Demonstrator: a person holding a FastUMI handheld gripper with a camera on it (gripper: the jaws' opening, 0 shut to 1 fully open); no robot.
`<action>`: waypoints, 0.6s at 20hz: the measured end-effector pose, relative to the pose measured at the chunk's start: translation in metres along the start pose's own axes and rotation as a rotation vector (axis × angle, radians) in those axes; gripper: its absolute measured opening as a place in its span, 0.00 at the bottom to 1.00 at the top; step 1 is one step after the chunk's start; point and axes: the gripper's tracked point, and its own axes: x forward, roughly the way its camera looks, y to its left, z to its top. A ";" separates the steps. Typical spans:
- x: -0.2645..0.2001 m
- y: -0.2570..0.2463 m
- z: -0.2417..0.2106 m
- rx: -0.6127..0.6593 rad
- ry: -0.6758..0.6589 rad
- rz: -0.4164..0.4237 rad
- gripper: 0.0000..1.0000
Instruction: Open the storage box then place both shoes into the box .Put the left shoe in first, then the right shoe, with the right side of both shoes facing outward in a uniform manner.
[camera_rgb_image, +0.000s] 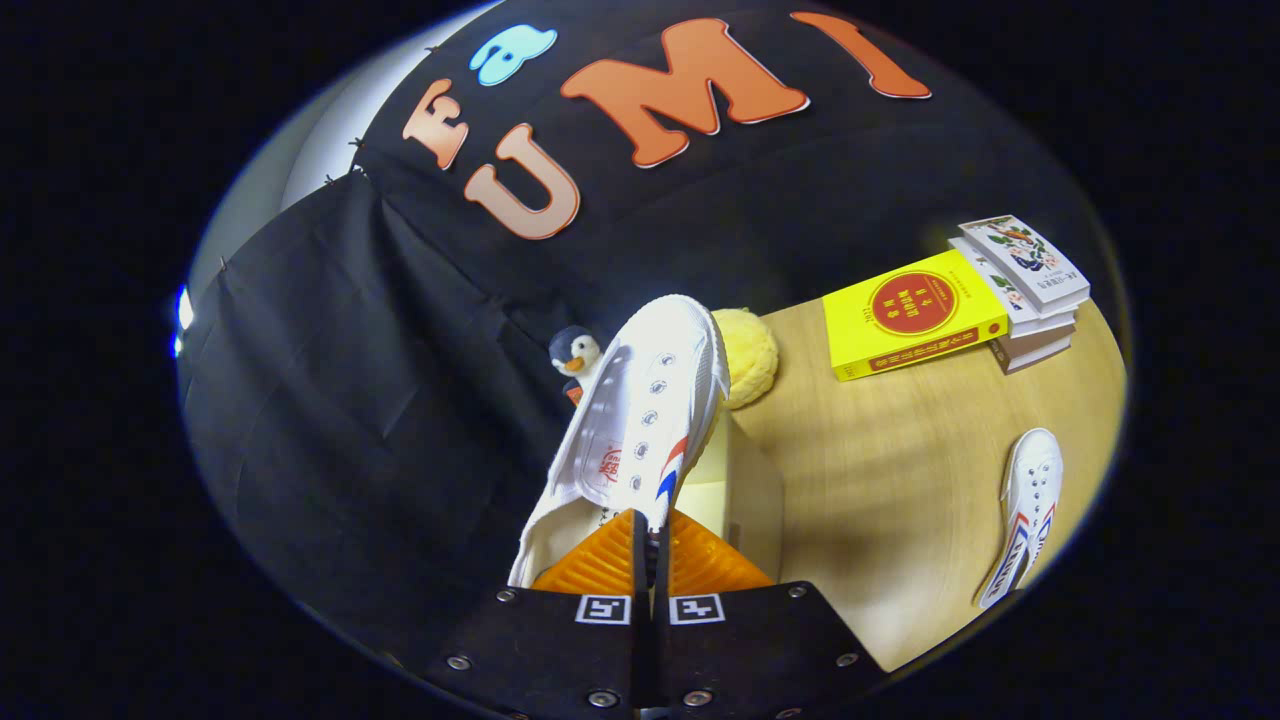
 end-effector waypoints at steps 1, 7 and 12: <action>0.015 0.005 -0.010 -0.020 0.018 -0.007 0.00; 0.064 0.031 -0.061 -0.094 0.130 -0.067 0.00; 0.082 0.025 -0.094 -0.135 0.214 -0.173 0.00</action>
